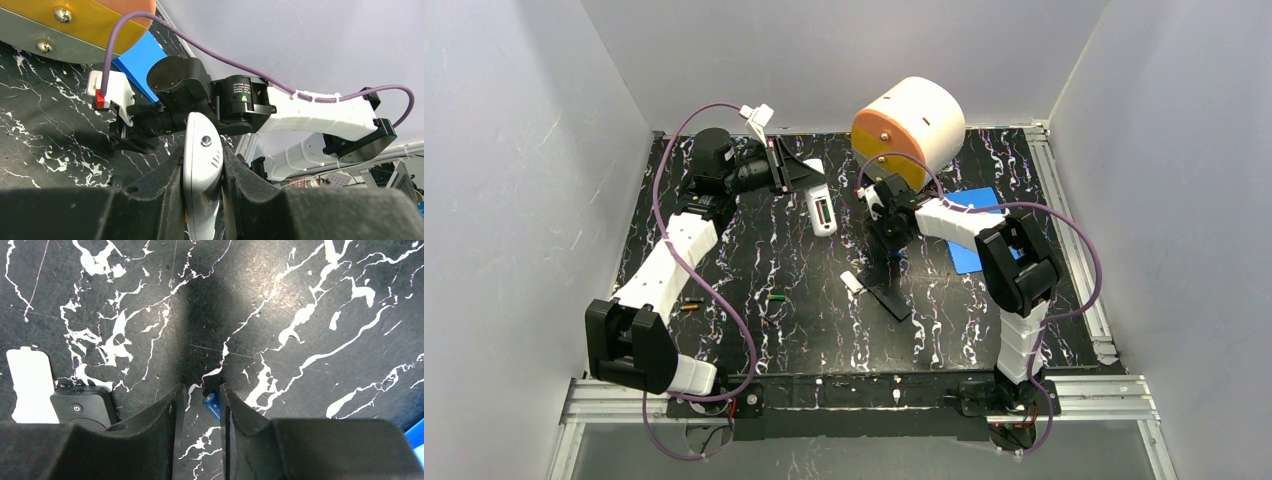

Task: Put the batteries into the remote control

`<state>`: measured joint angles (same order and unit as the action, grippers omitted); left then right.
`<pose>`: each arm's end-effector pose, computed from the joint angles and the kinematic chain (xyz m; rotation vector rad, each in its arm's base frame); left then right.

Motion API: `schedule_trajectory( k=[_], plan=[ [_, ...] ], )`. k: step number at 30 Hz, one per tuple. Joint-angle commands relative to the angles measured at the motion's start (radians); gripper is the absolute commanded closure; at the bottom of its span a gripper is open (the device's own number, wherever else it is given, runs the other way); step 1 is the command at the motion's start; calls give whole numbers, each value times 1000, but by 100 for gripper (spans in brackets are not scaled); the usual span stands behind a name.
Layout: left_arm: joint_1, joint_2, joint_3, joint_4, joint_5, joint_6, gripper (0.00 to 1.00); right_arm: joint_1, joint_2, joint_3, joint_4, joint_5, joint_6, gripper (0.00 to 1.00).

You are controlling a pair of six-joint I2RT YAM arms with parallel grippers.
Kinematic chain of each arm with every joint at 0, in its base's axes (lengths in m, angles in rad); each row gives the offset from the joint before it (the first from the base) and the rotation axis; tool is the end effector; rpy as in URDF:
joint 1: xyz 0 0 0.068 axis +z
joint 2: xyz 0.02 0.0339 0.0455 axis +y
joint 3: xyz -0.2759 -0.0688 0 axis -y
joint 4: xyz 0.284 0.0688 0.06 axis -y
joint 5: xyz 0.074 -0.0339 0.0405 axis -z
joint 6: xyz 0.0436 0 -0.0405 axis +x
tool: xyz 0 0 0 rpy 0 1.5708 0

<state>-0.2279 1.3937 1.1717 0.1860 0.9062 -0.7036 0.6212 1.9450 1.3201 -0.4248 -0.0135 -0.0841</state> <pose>0.3453 -0.1153 0.3774 0.3588 1.7588 -1.4107 0.3614 0.2594 0.1508 -0.9147 2.4715 0.2036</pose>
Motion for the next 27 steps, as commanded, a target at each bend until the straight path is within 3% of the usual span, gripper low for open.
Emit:
schedule_trajectory(
  k=[1, 18, 22, 27],
  plan=[
    [7, -14, 13, 20, 28, -2, 100, -1, -14, 4, -50, -42, -34, 63],
    [7, -48, -22, 20, 27, -4, 100, -1, -53, 2, -111, -39, 50, 60],
    [9, -59, -34, 20, 21, -4, 100, 0, -72, 47, -64, 0, 160, 55],
    [12, -97, -31, -76, -48, 35, 100, 0, -165, 42, -19, 158, 473, 39]
  ],
)
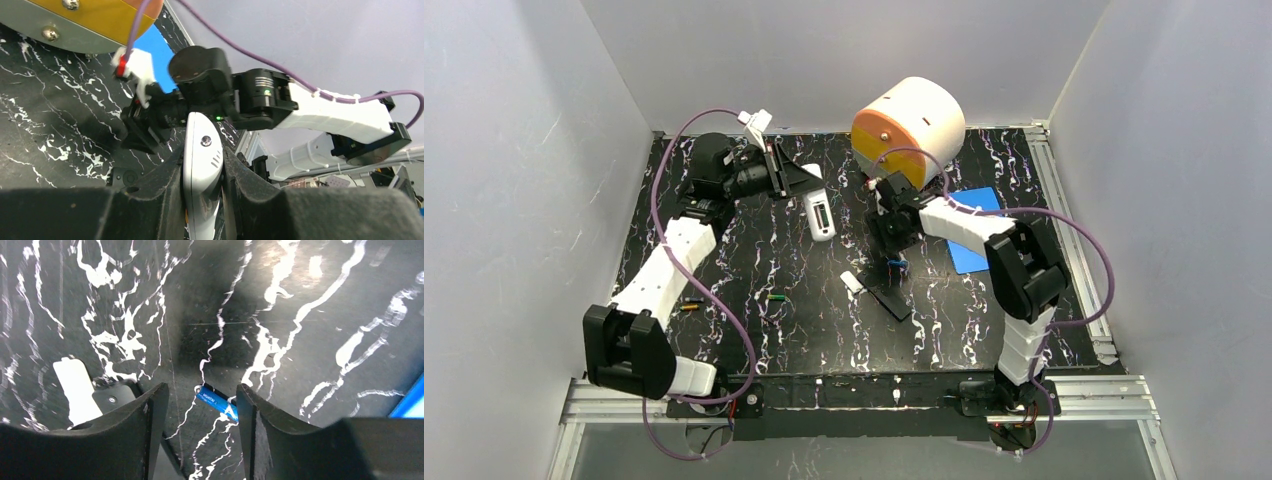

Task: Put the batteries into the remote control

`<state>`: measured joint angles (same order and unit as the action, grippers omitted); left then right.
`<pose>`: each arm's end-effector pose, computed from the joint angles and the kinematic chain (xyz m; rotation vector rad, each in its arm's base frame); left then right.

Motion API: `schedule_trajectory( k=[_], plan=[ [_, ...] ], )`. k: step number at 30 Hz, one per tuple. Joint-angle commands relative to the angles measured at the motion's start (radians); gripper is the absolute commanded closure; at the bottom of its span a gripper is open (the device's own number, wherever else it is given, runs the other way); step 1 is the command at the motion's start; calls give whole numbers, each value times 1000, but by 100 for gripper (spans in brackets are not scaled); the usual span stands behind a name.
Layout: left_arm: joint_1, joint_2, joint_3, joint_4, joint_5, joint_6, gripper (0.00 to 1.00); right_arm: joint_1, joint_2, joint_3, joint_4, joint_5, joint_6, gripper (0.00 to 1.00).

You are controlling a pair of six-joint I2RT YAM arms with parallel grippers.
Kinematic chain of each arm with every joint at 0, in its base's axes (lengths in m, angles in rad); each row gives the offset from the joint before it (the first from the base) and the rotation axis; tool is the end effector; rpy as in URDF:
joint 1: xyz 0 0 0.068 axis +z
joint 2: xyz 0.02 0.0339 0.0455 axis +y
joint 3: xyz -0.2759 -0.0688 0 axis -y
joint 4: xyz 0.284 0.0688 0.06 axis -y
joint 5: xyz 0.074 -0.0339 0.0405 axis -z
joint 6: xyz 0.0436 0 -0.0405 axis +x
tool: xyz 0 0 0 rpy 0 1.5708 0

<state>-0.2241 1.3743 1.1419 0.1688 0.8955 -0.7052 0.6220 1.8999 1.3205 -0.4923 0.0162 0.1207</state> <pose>0.3409 -0.1126 0.3706 0.3302 1.7853 -1.4067 0.3547 0.2534 0.1661 -0.6549 2.5799 0.2261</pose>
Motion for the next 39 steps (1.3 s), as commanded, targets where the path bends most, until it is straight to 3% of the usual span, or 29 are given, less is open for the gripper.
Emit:
schedule_trajectory(
  k=[1, 4, 7, 11, 15, 21, 39],
  plan=[
    [9, -92, 8, -108, -75, 58, 100, -1, -144, 33, 37, 161, 356, 38],
    [9, -130, 23, -206, -116, 110, 100, -2, -220, -34, -9, 228, 656, 37],
    [9, -177, -14, -177, -116, 101, 100, -1, -282, -98, -38, 255, 924, 39],
    [9, -229, -50, -177, -121, 104, 100, -2, -278, -98, -131, 291, 1171, 42],
    [9, -280, -63, -217, -151, 145, 100, 0, -204, -62, -229, 235, 1364, 44],
    [9, -321, -72, -260, -163, 182, 100, -1, -76, 3, -306, 190, 1441, 45],
    [9, -308, -110, -180, -144, 129, 100, -1, 17, 62, -382, 301, 1488, 45]
  ],
)
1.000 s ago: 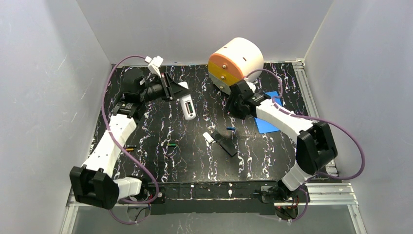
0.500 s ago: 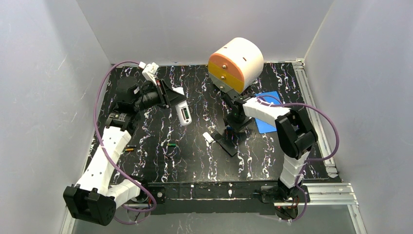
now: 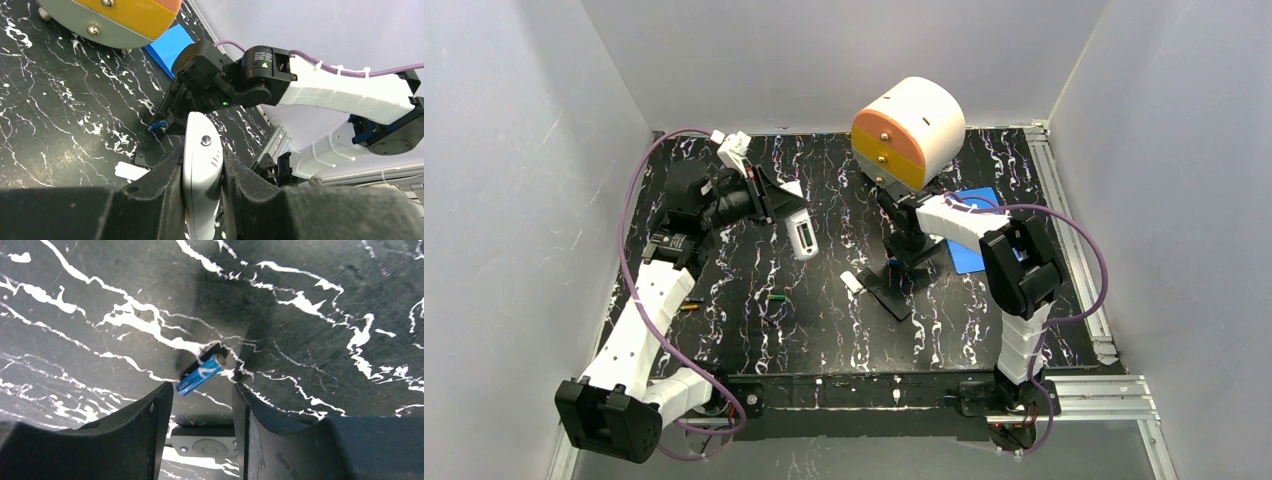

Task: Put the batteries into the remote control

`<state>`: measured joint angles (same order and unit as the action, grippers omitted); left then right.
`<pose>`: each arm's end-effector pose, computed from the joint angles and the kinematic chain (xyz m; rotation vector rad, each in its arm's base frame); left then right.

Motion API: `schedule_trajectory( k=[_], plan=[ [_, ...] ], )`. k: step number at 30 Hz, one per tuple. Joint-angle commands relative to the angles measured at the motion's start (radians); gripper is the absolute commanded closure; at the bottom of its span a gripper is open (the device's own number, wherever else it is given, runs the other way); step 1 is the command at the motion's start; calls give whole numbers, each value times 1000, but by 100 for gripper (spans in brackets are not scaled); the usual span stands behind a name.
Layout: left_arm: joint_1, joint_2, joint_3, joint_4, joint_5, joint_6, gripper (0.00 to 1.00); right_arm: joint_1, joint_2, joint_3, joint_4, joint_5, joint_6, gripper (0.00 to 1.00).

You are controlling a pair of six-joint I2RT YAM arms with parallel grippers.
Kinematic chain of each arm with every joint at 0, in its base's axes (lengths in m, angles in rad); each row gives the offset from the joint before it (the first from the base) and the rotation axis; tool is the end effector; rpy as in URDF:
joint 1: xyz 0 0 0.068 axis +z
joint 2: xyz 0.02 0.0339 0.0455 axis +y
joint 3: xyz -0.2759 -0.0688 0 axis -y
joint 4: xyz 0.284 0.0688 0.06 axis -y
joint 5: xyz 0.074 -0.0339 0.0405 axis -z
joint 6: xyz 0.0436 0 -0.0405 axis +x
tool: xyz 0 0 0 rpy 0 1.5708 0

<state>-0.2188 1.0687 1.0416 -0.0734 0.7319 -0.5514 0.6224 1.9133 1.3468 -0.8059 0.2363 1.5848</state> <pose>0.2657 -0.0889 0.3970 0.2976 1.7628 -1.1737 0.3370 0.2292 0.1575 1.3444 2.5024 0.1005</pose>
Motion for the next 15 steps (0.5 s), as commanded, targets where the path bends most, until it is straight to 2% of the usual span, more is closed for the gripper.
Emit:
schedule_trajectory(
  k=[1, 4, 15],
  plan=[
    [4, -5, -16, 68, 23, -39, 100, 0, 5, 34, -69, 91, 24, 45],
    [4, -3, -27, 111, 27, -62, 100, -1, 11, 30, -67, 107, 26, 47],
    [4, 7, -22, 108, 30, -57, 100, 0, 69, 70, -102, 93, -21, 52]
  ],
)
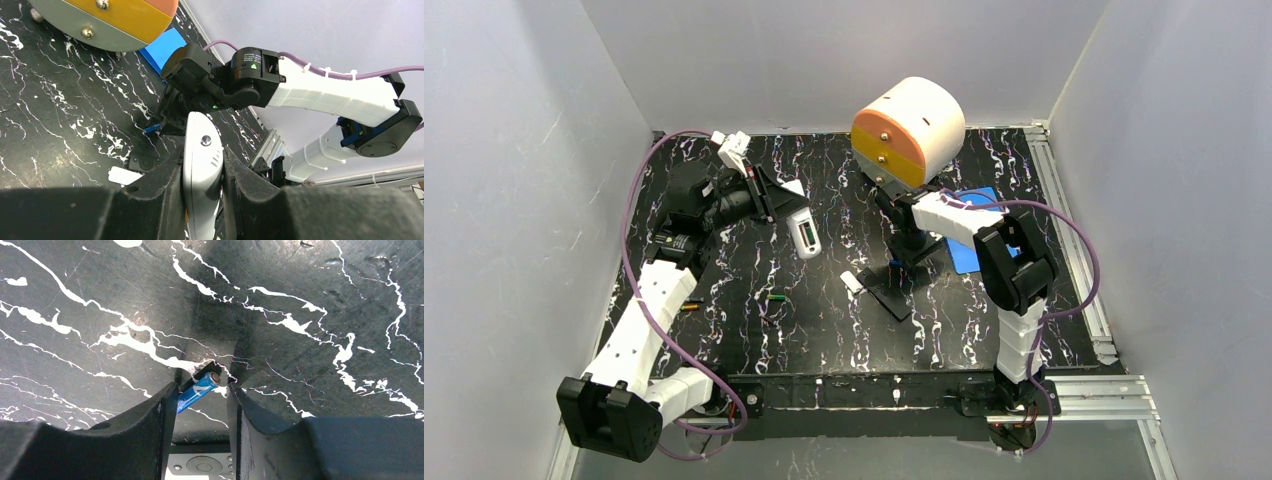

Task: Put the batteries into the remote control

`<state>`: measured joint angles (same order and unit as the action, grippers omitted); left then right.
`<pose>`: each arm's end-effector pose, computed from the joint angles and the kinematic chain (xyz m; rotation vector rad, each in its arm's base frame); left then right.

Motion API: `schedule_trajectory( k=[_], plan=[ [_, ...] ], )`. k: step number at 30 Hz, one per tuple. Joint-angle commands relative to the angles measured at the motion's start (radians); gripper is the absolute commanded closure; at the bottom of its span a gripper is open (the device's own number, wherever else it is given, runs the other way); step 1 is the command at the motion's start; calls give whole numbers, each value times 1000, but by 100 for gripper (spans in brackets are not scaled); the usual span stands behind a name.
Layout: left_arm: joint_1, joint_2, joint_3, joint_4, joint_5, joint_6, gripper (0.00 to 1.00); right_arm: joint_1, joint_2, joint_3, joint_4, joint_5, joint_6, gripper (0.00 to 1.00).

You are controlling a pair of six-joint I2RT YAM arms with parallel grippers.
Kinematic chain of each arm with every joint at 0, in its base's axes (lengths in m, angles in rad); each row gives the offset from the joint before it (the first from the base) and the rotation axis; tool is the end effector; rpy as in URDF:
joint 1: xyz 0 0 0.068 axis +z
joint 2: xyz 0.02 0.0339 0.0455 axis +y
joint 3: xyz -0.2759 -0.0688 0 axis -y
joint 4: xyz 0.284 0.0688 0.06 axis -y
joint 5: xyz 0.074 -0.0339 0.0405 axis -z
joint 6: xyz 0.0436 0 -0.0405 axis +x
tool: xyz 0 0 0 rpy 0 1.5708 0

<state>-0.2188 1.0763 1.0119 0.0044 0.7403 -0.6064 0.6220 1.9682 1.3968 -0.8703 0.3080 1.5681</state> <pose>0.2692 -0.0900 0.3916 0.2749 1.7414 -1.2139 0.3433 0.2299 0.1502 1.3049 2.4878 -0.0383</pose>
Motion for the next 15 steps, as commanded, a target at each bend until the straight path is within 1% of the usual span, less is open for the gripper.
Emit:
schedule_trajectory(
  k=[1, 3, 9, 12, 13, 15],
  plan=[
    [4, 0, 7, 31, 22, -1, 100, 1, 14, 19, -33, 19, -7, 53],
    [4, 1, 6, 31, 21, -1, 100, 2, 16, 18, -27, 18, -15, 57],
    [4, 4, 6, 32, 22, -1, 100, 4, 18, 11, -19, 36, -77, 79],
    [4, 5, 6, 31, 21, -1, 100, 4, 10, -3, 13, 61, -156, 80],
    [4, 5, 7, 30, 21, 0, 100, 4, 7, -9, 26, 69, -184, 78],
    [4, 4, 7, 28, 21, 0, 100, 5, 6, -16, 47, 69, -242, 69]
  ],
)
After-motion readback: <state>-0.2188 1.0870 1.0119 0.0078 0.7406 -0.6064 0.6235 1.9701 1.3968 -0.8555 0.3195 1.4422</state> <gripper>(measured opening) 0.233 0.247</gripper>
